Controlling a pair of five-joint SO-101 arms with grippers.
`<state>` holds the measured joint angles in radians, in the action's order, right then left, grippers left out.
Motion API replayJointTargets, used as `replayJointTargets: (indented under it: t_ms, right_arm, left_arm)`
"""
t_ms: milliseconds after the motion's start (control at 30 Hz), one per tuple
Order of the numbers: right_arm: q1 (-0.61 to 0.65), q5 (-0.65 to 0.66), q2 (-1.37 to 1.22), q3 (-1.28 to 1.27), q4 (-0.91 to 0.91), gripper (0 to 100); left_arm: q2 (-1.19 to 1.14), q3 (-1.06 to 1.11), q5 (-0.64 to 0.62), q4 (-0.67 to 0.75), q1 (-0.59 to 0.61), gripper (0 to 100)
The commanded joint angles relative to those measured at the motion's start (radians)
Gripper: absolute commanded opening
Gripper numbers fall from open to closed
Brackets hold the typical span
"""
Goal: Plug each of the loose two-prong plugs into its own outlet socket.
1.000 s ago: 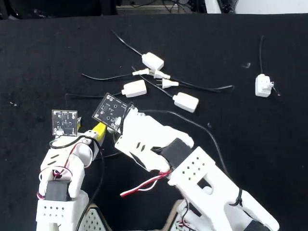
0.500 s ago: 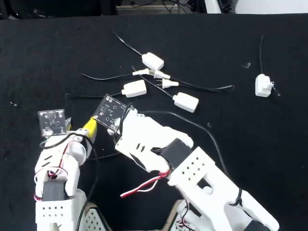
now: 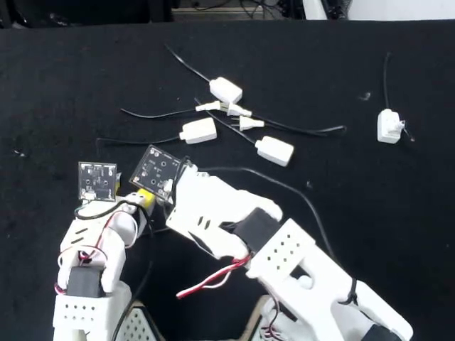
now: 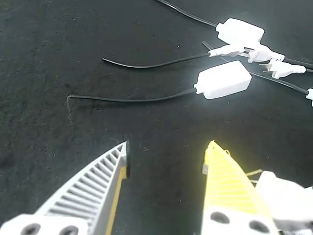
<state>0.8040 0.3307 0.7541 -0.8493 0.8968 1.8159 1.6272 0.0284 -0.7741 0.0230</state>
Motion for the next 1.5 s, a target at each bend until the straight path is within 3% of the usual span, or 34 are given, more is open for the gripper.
replayJointTargets:
  t_ms: [0,667,800,933,1167,1300,1467]
  right_arm:
    - [0.011,0.014,0.035,0.073,-0.017,1.1]
    - [0.009,0.014,0.035,0.105,-0.014,1.1]
    - [-0.066,0.014,0.039,0.111,0.009,1.1]
    - [-0.169,0.014,0.015,0.228,0.163,1.1]
    - [-0.184,0.011,-0.223,0.518,0.529,1.1]
    - [-0.186,0.017,-0.321,0.542,0.552,1.1]
    - [-0.212,0.157,-0.340,0.541,0.555,1.1]
  left_arm:
    - [0.003,-0.024,0.006,-0.006,-0.019,25]
    - [0.003,-0.030,0.008,-0.038,-0.022,25]
    - [0.003,-0.031,0.003,-0.035,0.002,25]
    - [0.003,-0.062,0.000,-0.068,0.031,25]
    - [0.002,-0.065,0.006,-0.089,-0.004,25]
    - [-0.051,-0.077,0.011,-0.087,-0.005,25]
    - [-0.258,-0.171,0.087,-0.089,-0.005,25]
